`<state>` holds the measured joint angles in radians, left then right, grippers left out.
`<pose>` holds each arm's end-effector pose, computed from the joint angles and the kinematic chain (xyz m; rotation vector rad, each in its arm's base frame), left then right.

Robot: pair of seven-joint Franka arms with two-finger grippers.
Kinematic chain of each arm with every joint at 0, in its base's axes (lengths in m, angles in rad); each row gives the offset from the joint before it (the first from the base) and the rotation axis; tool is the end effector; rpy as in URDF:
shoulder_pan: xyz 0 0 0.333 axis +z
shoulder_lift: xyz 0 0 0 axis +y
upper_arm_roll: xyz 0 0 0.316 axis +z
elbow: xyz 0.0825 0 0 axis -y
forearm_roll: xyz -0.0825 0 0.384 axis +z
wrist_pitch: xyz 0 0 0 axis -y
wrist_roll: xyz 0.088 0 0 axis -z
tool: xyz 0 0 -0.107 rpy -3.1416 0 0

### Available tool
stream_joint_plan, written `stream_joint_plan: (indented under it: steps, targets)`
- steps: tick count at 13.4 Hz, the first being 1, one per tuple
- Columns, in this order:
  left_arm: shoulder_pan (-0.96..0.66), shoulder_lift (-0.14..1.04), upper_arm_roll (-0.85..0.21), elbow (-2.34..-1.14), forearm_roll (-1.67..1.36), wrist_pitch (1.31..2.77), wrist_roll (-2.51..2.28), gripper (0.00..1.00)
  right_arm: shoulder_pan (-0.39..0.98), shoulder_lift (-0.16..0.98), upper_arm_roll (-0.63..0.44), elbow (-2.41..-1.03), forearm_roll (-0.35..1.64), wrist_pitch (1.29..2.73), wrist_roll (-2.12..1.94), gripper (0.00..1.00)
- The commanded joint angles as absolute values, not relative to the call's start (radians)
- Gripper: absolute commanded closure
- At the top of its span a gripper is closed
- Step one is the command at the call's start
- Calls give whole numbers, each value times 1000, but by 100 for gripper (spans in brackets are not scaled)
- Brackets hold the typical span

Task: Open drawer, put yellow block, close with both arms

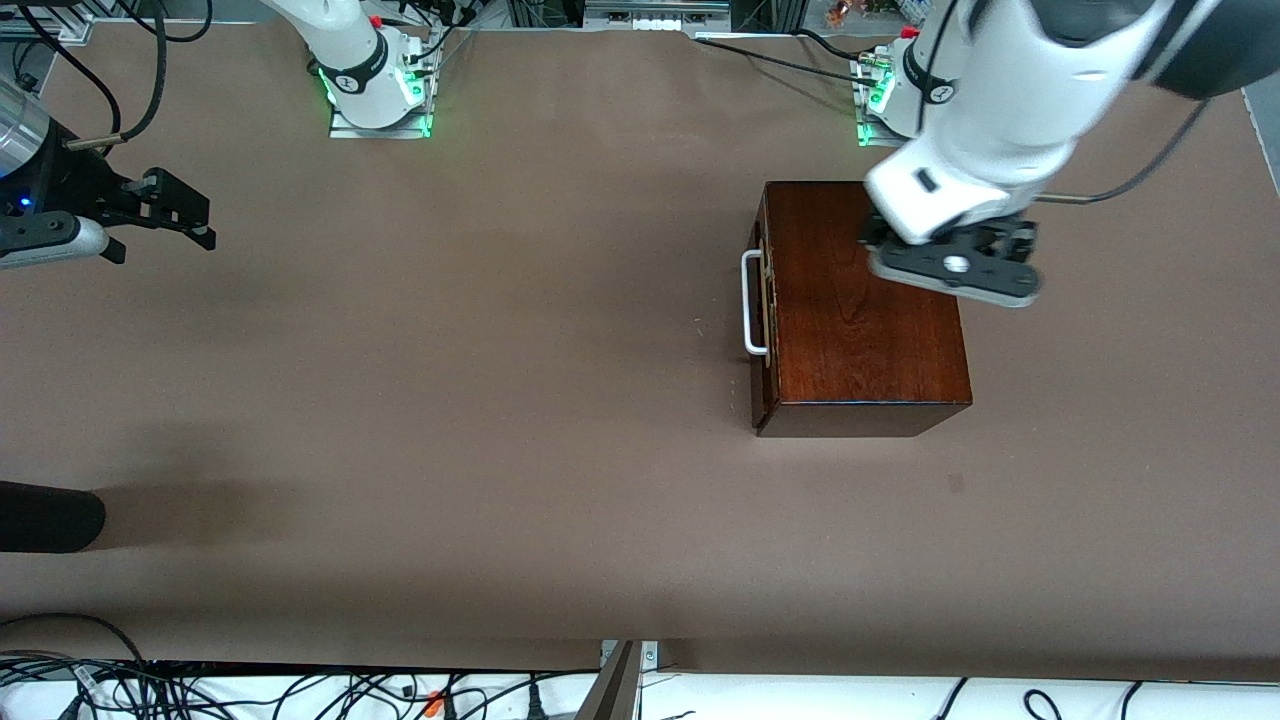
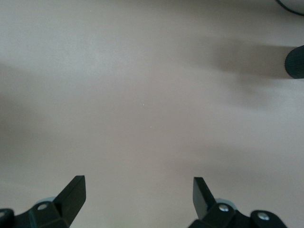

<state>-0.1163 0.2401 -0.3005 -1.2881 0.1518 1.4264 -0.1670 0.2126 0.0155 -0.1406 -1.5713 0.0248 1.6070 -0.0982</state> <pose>0.5739 -0.2077 0.6095 -3.0166 0.3483 0.0988 0.5611 0.0437 0.6189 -3.1079 -0.2642 -0.0322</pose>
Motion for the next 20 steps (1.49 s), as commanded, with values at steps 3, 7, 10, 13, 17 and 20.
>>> stream_joint_plan:
  steps: [3, 7, 10, 13, 17, 20]
  targets:
    - [-121, 123, -72, -1397, 22, 1407, -8, 0, 212, 5, -133, -1568, 25, 1597, -86, 0]
    - [-121, 20, -8, -1582, 15, 1566, -6, 0, 210, 3, -137, -1568, 25, 1598, -83, 0]
    - [-123, -17, 26, -1631, -8, 1591, -52, 0, 210, 3, -140, -1568, 25, 1595, -84, 0]
    - [-127, -18, 46, -1621, -8, 1585, -75, 0, 209, 3, -141, -1568, 25, 1594, -86, 0]
    - [-121, -12, 43, -1595, -8, 1565, -71, 0, 209, 3, -143, -1568, 25, 1594, -86, 0]
    - [-121, -11, 40, -1594, -8, 1565, -71, 0, 209, 3, -141, -1568, 25, 1592, -83, 0]
